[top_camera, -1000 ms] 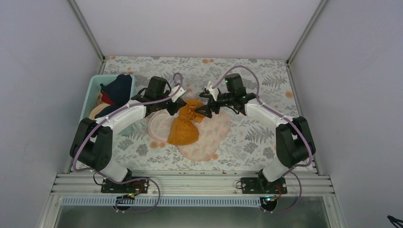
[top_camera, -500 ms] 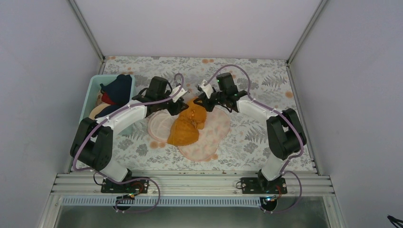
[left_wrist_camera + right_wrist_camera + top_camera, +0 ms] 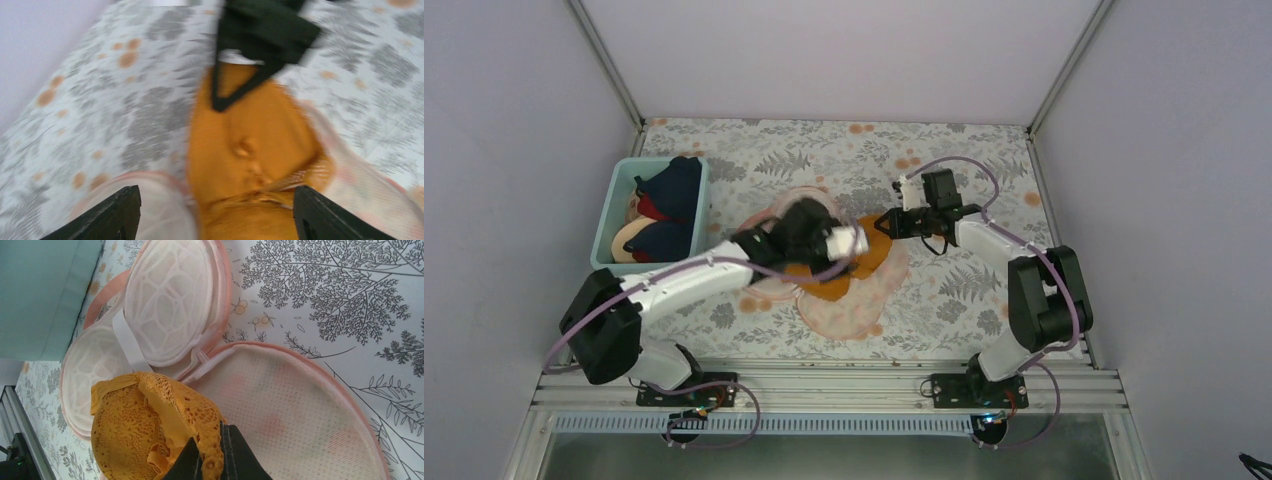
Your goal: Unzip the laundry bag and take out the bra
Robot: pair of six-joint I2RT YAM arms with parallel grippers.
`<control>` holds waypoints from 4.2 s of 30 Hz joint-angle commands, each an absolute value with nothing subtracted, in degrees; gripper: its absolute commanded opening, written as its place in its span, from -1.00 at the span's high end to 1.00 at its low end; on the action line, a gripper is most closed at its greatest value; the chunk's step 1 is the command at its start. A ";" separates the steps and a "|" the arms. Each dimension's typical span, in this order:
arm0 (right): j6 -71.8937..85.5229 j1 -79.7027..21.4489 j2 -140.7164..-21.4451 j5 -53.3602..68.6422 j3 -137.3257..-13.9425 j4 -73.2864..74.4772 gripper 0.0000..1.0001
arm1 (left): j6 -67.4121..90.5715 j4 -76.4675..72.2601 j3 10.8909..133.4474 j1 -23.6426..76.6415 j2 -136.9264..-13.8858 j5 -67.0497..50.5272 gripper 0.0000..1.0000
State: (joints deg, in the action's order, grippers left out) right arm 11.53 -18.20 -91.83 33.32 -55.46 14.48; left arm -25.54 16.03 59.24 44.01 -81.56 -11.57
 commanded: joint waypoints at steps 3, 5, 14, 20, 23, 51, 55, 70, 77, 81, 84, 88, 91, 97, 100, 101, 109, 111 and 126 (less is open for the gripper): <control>13.68 -17.63 -92.41 34.05 -53.98 12.81 0.93 | -35.78 18.31 51.38 56.67 -84.66 -0.20 -0.57; 12.91 -17.21 -92.98 33.82 -53.96 13.23 0.92 | -37.46 15.71 50.36 56.69 -85.25 3.20 -0.63; 10.82 -17.01 -94.13 34.44 -54.98 14.06 0.92 | -39.83 9.24 46.00 57.09 -89.87 8.01 -0.67; 10.08 -17.02 -94.08 34.37 -55.30 14.55 0.92 | -40.96 9.01 44.85 57.04 -90.17 7.33 -0.46; 10.03 -16.99 -94.45 34.58 -55.77 14.60 0.92 | -41.19 7.84 43.87 57.04 -90.80 7.27 -0.22; -10.11 -24.48 -83.43 41.11 -66.66 18.11 0.93 | -32.66 40.40 69.00 38.18 -74.44 -15.54 0.95; -14.99 -28.23 -82.23 40.43 -69.35 13.01 0.93 | -31.57 45.56 74.76 30.65 -71.07 -14.47 0.95; -20.28 -43.77 -124.26 30.95 -128.72 1.39 0.93 | -43.93 58.06 93.11 -14.22 -67.60 -23.55 0.95; -18.59 -48.12 -141.23 23.55 -136.69 -24.94 0.94 | -51.46 60.49 97.88 -34.95 -75.64 -38.20 0.95; -16.43 -49.79 -148.98 16.30 -142.37 -35.56 0.94 | -56.29 60.23 96.39 -37.75 -77.92 -39.56 0.95; -17.17 -51.18 -153.67 16.99 -146.60 -40.43 0.94 | -58.36 57.45 95.39 -40.21 -78.31 -39.47 0.95; -20.38 -52.94 -156.07 18.84 -147.44 -42.74 0.94 | -62.71 59.49 98.24 -42.35 -81.03 -40.37 0.95; -22.14 -53.24 -157.08 18.67 -146.13 -39.80 0.94 | -72.01 62.29 92.99 -42.45 -80.29 -43.04 0.95; -25.42 -53.26 -157.71 20.69 -143.14 -35.43 0.94 | -92.24 63.79 75.26 -42.45 -74.85 -40.56 0.95; -26.29 -53.32 -156.99 21.69 -142.03 -35.20 0.94 | -97.61 64.80 71.23 -42.28 -74.04 -41.09 0.95; -26.73 -53.29 -156.84 21.74 -141.88 -34.99 0.94 | -98.46 65.45 71.04 -42.28 -74.35 -41.39 0.95; -30.77 -53.45 -154.61 23.49 -137.84 -33.17 0.95 | -107.21 77.70 76.00 -42.36 -77.51 -42.58 -0.86; -31.40 -53.48 -154.24 24.00 -137.36 -32.77 0.94 | -107.10 77.78 77.41 -42.36 -76.18 -45.04 -0.99; -30.68 -53.51 -151.45 26.69 -133.67 -35.24 0.94 | -78.65 44.26 74.20 -31.98 -77.74 -47.83 -0.97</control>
State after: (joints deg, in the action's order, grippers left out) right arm -30.26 -53.23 -155.20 25.41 -134.19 -32.47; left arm -81.32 52.53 75.64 -34.72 -76.75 -49.01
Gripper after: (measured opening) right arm 0.047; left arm 0.976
